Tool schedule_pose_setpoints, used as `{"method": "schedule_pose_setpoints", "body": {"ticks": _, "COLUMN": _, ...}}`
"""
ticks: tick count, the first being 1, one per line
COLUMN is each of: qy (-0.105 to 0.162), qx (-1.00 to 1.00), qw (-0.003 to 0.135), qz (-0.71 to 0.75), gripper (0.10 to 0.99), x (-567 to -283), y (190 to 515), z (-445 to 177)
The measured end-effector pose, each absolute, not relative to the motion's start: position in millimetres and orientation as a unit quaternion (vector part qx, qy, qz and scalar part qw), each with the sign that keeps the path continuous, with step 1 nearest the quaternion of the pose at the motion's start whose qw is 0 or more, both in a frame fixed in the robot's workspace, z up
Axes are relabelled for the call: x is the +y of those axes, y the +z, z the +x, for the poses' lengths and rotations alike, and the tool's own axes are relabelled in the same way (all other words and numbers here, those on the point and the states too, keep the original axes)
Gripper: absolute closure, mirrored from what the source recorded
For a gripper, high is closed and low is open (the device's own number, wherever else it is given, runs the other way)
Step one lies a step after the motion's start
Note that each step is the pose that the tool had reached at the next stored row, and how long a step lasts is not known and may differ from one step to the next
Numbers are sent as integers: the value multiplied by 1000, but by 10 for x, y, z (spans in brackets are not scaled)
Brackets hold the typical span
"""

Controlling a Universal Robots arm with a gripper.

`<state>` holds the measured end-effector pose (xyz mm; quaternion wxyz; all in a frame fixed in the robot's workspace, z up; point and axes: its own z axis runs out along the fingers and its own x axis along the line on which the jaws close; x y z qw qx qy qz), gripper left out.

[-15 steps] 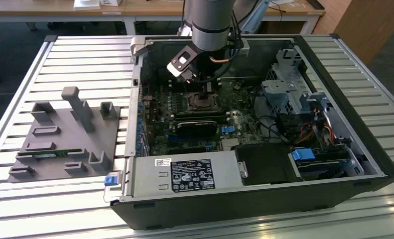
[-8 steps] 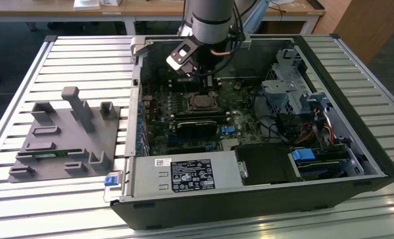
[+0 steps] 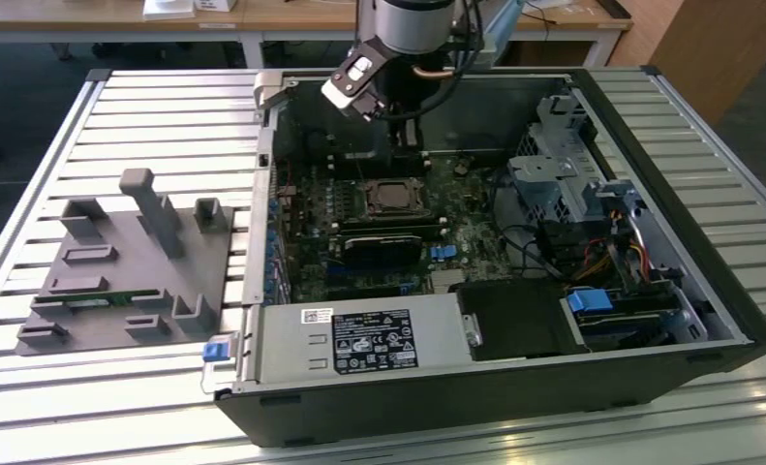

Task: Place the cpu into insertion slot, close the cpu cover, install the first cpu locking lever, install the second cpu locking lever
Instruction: 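Install the first cpu locking lever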

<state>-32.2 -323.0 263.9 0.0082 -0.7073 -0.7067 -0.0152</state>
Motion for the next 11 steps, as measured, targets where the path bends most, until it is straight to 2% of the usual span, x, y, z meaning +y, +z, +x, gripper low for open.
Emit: {"method": "schedule_pose_setpoints", "body": {"ticks": 11, "qy": -14, "qx": -763, "qw": 9, "qz": -646, "gripper": 980, "x": -3230, "y": 2685, "z": -322}}
